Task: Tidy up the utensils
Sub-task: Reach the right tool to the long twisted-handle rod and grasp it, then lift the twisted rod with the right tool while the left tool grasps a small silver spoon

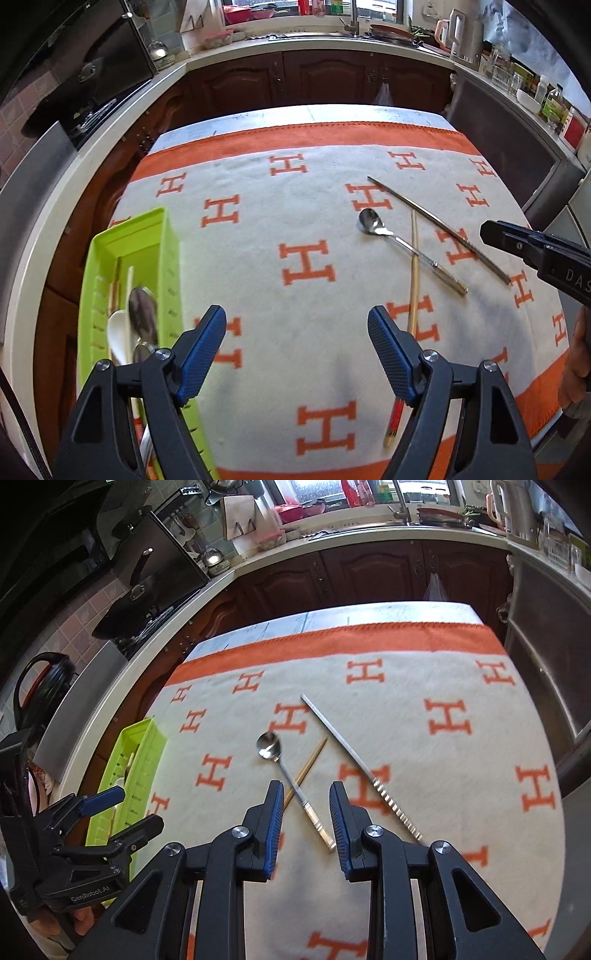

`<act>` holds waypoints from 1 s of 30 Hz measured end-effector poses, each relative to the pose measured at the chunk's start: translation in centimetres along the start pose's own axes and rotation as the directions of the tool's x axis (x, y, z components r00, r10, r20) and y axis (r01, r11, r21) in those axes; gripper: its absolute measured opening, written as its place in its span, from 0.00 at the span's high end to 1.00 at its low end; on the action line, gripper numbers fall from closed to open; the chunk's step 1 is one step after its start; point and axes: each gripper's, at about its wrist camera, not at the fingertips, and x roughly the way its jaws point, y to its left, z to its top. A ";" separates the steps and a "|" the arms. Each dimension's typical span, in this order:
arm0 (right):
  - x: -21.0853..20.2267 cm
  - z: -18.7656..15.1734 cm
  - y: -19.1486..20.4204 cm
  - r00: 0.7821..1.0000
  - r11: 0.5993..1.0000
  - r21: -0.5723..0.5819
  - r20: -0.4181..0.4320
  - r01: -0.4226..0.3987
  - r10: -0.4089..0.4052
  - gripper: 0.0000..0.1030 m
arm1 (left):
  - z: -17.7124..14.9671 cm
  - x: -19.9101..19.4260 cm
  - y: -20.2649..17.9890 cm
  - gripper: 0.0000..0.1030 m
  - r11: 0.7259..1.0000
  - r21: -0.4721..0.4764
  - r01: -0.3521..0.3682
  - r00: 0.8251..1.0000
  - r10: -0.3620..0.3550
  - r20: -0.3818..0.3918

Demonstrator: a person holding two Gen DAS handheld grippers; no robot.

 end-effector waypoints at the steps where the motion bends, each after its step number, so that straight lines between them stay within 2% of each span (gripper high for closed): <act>1: 0.4 0.5 -0.2 1.000 1.000 -0.008 -0.003 0.007 -0.007 0.75 | 0.5 0.5 -0.3 0.25 1.000 -0.001 0.007 1.000 -0.007 -0.007; 7: 3.8 2.0 -1.6 0.997 0.993 -0.096 -0.043 0.063 -0.067 0.75 | 2.2 3.3 -1.9 0.25 0.999 -0.012 0.053 0.998 -0.053 -0.044; 16: 8.4 1.1 -2.7 0.986 0.968 -0.221 -0.088 0.120 -0.143 0.75 | 1.7 5.3 -3.7 0.25 0.997 -0.006 0.081 0.992 -0.081 -0.096; 20: 9.2 0.7 -2.0 0.984 0.943 -0.296 -0.052 0.149 -0.172 0.75 | 1.7 5.7 -4.0 0.25 0.996 -0.016 0.093 0.990 -0.094 -0.107; 25: 9.6 0.4 -1.2 0.983 0.924 -0.350 -0.045 0.153 -0.180 0.85 | 2.1 5.6 -4.2 0.25 0.992 -0.038 0.121 0.987 -0.125 -0.104; 26: 9.6 0.3 -1.0 0.983 0.921 -0.358 -0.045 0.153 -0.180 0.90 | 2.1 5.6 -4.3 0.25 0.992 -0.039 0.123 0.987 -0.127 -0.102; 30: 9.4 -0.2 -0.3 0.979 0.913 -0.366 -0.026 0.181 -0.204 0.95 | 1.9 5.7 -4.7 0.25 0.990 -0.042 0.133 0.985 -0.137 -0.107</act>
